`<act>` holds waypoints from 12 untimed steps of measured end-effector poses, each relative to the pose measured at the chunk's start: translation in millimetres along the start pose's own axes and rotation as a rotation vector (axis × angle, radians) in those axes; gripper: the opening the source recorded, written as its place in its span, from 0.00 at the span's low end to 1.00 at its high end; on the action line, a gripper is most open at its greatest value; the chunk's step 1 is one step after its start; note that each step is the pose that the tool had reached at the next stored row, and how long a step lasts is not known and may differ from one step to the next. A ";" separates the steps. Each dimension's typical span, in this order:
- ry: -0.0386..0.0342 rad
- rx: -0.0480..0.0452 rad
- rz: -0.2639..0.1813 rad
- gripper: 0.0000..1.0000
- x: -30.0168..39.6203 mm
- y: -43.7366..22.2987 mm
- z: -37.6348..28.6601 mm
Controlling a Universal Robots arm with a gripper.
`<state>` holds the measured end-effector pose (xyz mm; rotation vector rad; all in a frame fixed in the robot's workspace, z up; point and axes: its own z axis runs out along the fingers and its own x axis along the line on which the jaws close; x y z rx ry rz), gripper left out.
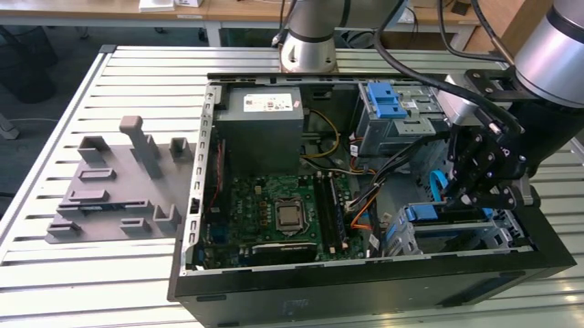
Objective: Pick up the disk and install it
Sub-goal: 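Insert the second disk wire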
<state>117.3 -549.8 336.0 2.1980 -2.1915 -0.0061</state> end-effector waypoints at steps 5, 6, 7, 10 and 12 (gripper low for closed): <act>-0.0031 -0.0001 0.000 0.25 0.3 0.0 -0.1; -0.0042 0.0000 0.000 0.25 0.2 0.0 0.0; -0.0044 0.0000 0.000 0.25 0.2 0.0 0.0; -0.0045 0.0000 0.000 0.25 0.2 0.0 0.0; -0.0045 0.0000 0.000 0.25 0.3 0.0 0.1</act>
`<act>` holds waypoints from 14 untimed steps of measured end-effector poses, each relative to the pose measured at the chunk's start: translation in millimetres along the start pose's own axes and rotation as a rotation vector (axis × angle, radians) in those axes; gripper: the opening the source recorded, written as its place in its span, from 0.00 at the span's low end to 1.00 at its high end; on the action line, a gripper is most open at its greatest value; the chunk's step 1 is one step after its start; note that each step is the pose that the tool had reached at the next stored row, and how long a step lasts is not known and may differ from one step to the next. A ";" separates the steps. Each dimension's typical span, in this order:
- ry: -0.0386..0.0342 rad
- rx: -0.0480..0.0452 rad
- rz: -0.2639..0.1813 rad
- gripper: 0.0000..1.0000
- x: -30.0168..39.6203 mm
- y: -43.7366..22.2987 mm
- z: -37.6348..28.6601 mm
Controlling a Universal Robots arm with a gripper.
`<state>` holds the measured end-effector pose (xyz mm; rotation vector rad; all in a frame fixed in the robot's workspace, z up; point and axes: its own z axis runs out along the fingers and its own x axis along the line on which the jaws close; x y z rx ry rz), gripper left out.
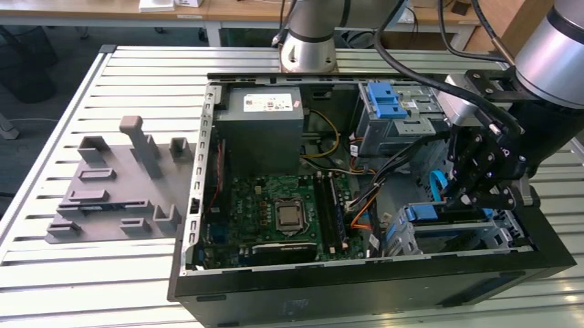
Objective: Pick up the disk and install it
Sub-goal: 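Insert the second disk wire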
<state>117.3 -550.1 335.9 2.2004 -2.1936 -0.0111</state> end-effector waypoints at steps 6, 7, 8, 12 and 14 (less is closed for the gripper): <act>0.0000 0.0000 0.000 0.16 0.0 0.0 0.1; 0.0000 0.0000 0.000 0.16 0.0 0.0 0.1; 0.0001 0.0000 0.000 0.16 0.0 0.0 0.1; 0.0065 0.0000 0.000 0.16 0.0 0.0 0.2; 0.0105 -0.0001 0.000 0.16 0.0 0.0 0.1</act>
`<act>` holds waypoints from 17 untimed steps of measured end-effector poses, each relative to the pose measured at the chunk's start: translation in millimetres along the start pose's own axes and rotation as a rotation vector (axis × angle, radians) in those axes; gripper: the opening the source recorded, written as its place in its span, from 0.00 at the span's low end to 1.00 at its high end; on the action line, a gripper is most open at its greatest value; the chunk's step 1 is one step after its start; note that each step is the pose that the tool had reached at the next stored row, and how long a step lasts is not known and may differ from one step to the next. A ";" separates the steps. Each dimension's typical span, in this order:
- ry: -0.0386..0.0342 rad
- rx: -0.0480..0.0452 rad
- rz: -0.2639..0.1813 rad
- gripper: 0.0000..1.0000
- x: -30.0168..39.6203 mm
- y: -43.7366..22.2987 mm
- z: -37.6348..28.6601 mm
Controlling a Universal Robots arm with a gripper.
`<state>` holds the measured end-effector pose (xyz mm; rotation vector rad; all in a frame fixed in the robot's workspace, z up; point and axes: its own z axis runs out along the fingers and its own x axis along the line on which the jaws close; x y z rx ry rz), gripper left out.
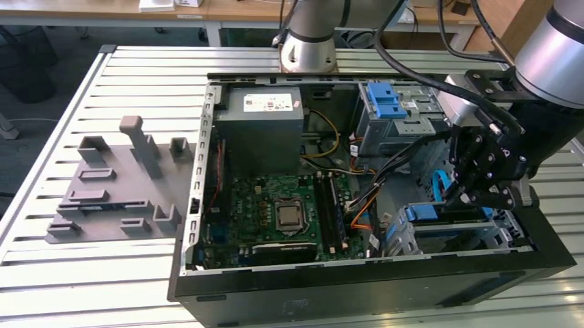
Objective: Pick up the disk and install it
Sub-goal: 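Insert the second disk wire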
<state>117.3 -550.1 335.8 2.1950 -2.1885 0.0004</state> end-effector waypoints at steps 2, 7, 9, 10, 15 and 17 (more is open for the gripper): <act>0.0007 0.0001 0.000 0.16 0.0 0.0 0.0; 0.0009 0.0000 0.000 0.16 0.0 0.0 -0.7; 0.0007 0.0000 0.000 0.16 0.0 0.0 -1.5; 0.0006 0.0000 0.000 0.16 0.0 0.0 -1.5; 0.0009 0.0078 -0.002 0.16 0.2 0.2 -1.7; 0.0011 0.0126 -0.005 0.16 0.5 0.9 -1.7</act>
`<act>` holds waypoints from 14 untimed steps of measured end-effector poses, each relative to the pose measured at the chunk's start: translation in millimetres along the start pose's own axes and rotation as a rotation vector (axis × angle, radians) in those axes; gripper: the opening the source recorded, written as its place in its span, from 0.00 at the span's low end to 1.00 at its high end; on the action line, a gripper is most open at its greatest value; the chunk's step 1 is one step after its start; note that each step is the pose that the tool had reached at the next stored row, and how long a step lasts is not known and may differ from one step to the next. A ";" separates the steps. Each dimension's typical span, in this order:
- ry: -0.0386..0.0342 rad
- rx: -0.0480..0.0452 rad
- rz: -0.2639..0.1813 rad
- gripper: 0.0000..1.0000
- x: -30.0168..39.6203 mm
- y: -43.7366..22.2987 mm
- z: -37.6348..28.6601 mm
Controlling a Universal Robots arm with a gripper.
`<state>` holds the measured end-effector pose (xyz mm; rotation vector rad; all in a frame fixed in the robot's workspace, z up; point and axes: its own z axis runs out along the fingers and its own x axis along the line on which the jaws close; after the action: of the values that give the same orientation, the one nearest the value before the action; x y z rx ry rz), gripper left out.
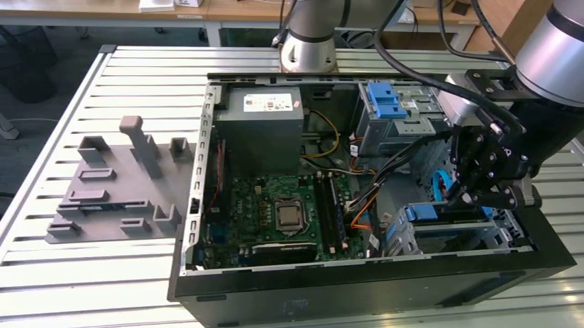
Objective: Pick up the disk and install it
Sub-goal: 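Insert the second disk wire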
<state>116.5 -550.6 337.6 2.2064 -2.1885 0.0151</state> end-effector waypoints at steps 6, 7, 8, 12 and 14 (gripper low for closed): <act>0.0002 0.0017 -0.008 0.16 1.0 0.7 0.6; 0.0002 0.0019 -0.009 0.16 1.0 0.7 0.7; 0.0002 0.0020 -0.010 0.16 1.0 0.7 0.7; 0.0002 0.0037 -0.013 0.16 1.2 0.7 0.9; 0.0000 0.0046 -0.013 0.16 1.2 0.7 0.7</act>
<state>115.8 -551.8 336.9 2.2235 -2.1757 0.0198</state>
